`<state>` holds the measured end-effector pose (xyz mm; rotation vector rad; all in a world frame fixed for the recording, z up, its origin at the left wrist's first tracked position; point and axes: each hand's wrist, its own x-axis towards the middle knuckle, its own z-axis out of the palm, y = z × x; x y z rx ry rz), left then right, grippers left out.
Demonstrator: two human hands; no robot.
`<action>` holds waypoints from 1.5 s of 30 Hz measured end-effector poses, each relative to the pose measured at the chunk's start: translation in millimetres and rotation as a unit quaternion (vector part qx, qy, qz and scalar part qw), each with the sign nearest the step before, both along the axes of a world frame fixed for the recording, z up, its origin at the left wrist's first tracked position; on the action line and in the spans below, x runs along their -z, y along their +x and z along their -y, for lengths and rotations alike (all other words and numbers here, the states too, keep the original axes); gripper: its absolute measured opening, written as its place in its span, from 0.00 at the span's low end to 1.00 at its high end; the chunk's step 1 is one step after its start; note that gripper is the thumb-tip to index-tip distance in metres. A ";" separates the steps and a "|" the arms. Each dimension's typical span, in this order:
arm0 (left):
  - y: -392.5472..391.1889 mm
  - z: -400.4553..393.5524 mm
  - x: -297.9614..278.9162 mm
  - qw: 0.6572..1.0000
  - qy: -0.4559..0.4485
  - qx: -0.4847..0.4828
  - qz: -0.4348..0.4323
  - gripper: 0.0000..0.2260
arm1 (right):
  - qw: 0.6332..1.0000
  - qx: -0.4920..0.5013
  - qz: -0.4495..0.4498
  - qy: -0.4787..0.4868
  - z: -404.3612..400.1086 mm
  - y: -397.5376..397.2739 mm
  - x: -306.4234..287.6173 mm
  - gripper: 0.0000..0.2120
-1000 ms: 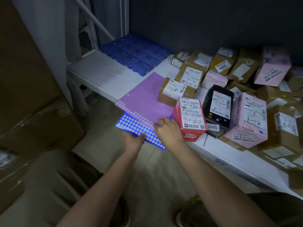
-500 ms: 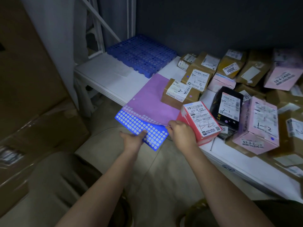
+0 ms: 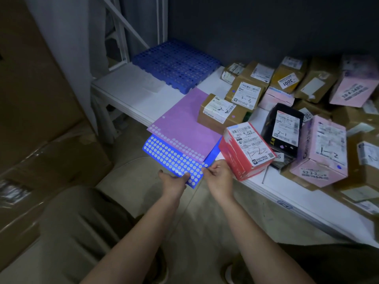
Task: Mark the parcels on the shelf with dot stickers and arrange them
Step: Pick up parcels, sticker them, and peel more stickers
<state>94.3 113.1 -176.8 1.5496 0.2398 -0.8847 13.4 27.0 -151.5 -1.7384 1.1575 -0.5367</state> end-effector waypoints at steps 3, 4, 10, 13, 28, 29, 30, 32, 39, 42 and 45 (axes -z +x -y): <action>2.9 -6.6 -13.9 0.972 0.165 0.035 0.162 0.45 | 0.990 0.060 0.094 0.090 -2.0 2.5 13.4 0.17; 5.0 -7.8 -18.9 0.940 0.208 0.046 0.265 0.43 | 0.988 0.058 0.108 0.094 -1.8 2.4 16.0 0.17; 34.5 23.5 -34.5 0.725 0.193 0.370 0.547 0.19 | 0.992 0.020 0.114 0.057 0.1 -0.5 13.4 0.18; 52.7 30.9 -29.4 0.653 0.255 0.475 0.532 0.21 | 0.994 0.013 0.102 0.030 -0.2 -5.8 12.6 0.18; 35.3 12.2 -16.4 0.703 0.088 0.346 0.615 0.12 | 0.974 0.042 0.190 0.112 -7.1 -1.8 19.3 0.18; 35.4 12.0 -15.4 0.702 0.086 0.342 0.619 0.11 | 0.975 0.042 0.189 0.109 -6.7 -1.3 18.6 0.18; 35.6 12.2 -14.6 0.699 0.085 0.341 0.622 0.10 | 0.976 0.041 0.186 0.104 -6.5 -0.8 18.2 0.18; 36.3 12.8 -14.2 0.695 0.086 0.342 0.627 0.09 | 0.980 0.039 0.176 0.089 -5.6 -0.2 19.1 0.18; 38.5 17.6 -16.1 0.697 0.108 0.355 0.614 0.09 | 0.987 0.034 0.145 0.067 -1.9 3.1 19.3 0.19; 40.6 19.7 -19.8 0.706 0.107 0.357 0.602 0.06 | 0.987 0.033 0.145 0.062 -2.4 3.1 17.5 0.19; 41.6 20.3 -24.4 0.718 0.106 0.354 0.590 0.04 | 0.988 0.035 0.140 0.058 -2.8 1.9 17.1 0.19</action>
